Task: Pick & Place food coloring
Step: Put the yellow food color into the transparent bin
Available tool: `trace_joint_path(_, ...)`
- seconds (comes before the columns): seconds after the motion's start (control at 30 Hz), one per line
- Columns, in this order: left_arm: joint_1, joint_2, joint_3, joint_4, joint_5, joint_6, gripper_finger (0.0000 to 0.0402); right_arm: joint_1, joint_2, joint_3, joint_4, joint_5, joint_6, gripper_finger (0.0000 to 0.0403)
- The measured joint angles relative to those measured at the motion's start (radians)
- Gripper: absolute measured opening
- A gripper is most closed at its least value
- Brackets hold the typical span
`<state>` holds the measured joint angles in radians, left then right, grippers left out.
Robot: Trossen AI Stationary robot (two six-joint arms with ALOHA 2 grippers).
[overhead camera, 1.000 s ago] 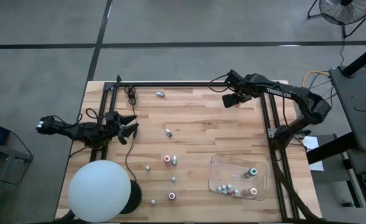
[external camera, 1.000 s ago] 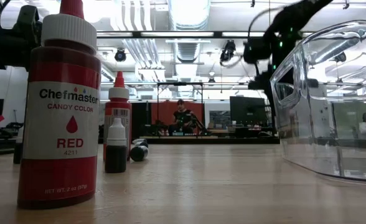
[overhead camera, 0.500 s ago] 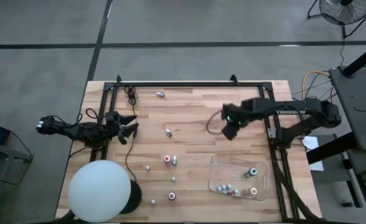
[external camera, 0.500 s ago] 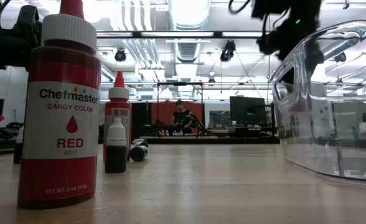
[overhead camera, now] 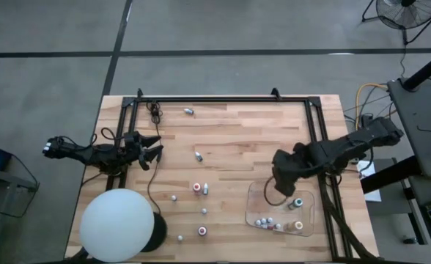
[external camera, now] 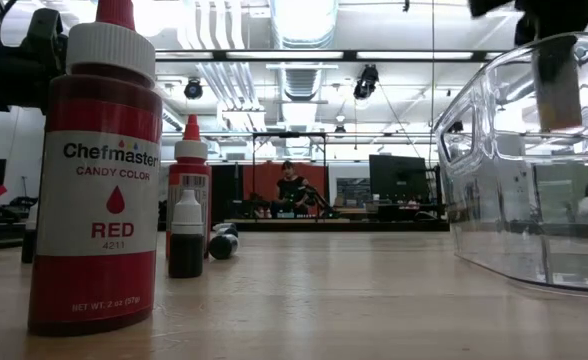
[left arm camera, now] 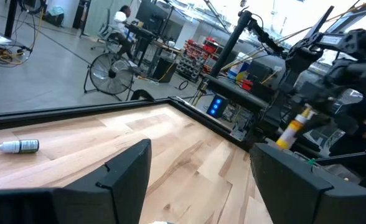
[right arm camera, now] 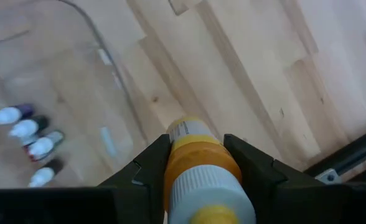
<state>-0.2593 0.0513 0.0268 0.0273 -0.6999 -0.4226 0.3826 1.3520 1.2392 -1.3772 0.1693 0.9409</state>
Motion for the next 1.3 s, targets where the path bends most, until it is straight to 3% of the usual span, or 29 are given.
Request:
trace_joint_path(0.3, 0.000, 0.000, 0.000, 0.000, 0.000, 0.000, 0.0245, 0.217, 0.115, 0.125, -0.030, 0.039, 0.143, 0.0122)
trace_joint_path(0.67, 0.000, 0.000, 0.000, 0.000, 0.000, 0.000, 0.0245, 0.367, 0.202, 0.146, -0.010, 0.032, 0.177, 0.0122)
trace_joint_path(1.17, 0.000, 0.000, 0.000, 0.000, 0.000, 0.000, 0.0245, 0.446, 0.236, 0.118, 0.107, 0.028, -0.172, 0.0122)
trace_joint_path(1.3, 0.000, 0.000, 0.000, 0.001, 0.000, 0.000, 0.0245, 0.450, 0.233, 0.086, 0.151, -0.040, -0.285, 0.0122)
